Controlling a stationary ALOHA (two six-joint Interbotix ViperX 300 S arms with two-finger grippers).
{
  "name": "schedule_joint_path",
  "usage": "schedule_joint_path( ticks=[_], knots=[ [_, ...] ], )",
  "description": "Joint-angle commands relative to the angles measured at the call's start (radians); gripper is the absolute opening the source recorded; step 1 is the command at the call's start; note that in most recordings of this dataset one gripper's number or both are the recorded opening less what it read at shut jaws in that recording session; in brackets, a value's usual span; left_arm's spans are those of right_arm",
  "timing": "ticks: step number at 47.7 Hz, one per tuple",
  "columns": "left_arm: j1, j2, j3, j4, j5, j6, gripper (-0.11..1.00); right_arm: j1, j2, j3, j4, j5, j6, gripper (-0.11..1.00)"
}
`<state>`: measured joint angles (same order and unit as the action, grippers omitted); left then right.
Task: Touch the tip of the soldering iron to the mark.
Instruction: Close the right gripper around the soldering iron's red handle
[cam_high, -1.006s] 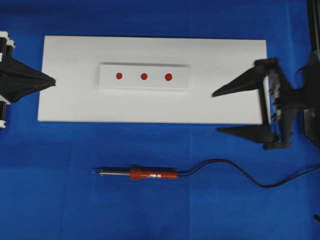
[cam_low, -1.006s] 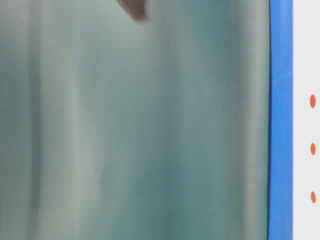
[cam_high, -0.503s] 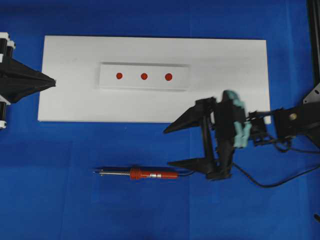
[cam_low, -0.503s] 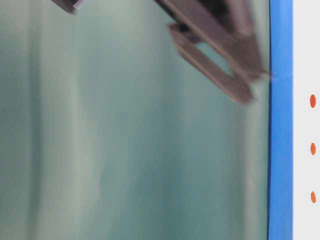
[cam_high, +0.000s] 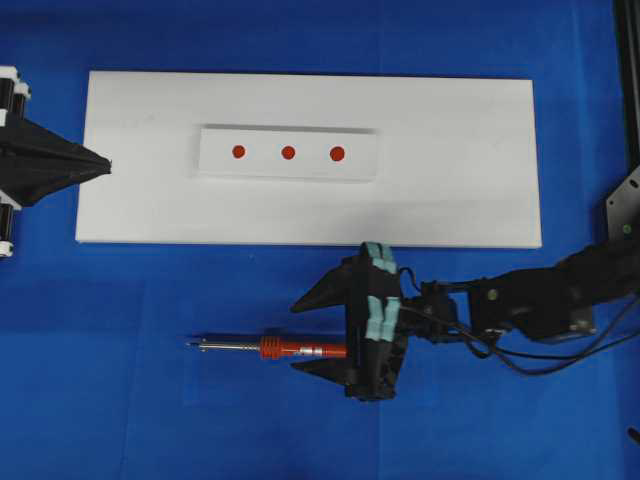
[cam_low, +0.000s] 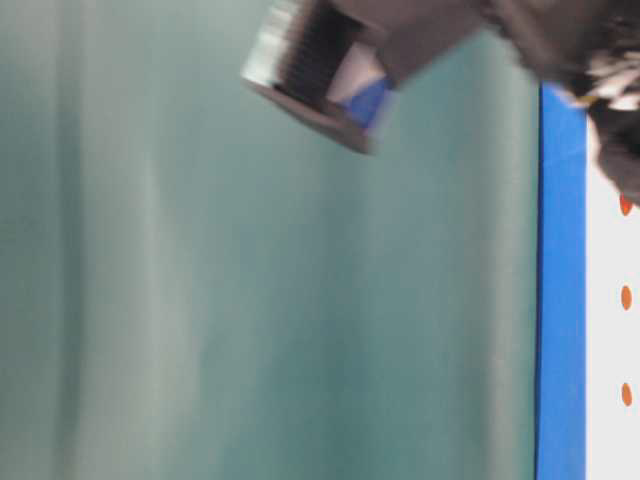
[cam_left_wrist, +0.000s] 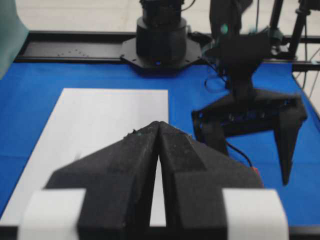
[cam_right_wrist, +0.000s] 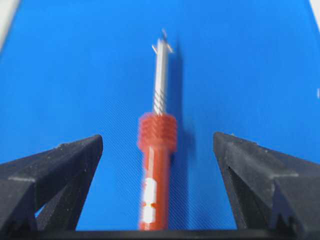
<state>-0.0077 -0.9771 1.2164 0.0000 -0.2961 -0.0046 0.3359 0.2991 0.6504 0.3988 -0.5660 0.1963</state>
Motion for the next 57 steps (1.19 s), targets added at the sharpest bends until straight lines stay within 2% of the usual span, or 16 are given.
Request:
schedule_joint_path(
  ticks=[1,18,25,30,34,37,41,57],
  knots=[
    [0.003,0.005,-0.008,0.002,-0.009,-0.002,0.00,0.015,0.018,-0.034,0.018,-0.009,-0.002,0.87],
    [0.003,0.005,0.000,0.002,-0.011,-0.003,0.00,0.031,0.087,-0.064,0.023,-0.011,-0.002,0.87],
    [0.003,0.003,0.003,0.002,-0.011,-0.003,0.00,0.031,0.095,-0.066,0.023,-0.009,-0.006,0.81],
    [0.003,0.003,0.005,0.002,-0.011,-0.003,0.00,0.029,0.100,-0.069,0.023,-0.008,-0.011,0.65],
    [0.003,0.003,0.006,0.002,-0.011,-0.003,0.00,0.026,0.101,-0.069,0.023,-0.009,-0.012,0.45],
    [0.003,0.003,0.005,0.002,-0.011,-0.003,0.00,0.025,0.101,-0.067,0.023,-0.012,-0.014,0.26],
    [0.003,0.003,0.006,0.002,-0.011,-0.003,0.00,0.025,0.101,-0.067,0.020,-0.012,-0.017,0.09],
    [0.003,0.003,0.006,0.002,-0.011,-0.003,0.00,0.025,0.094,-0.071,0.020,-0.009,-0.032,0.06]
  ],
)
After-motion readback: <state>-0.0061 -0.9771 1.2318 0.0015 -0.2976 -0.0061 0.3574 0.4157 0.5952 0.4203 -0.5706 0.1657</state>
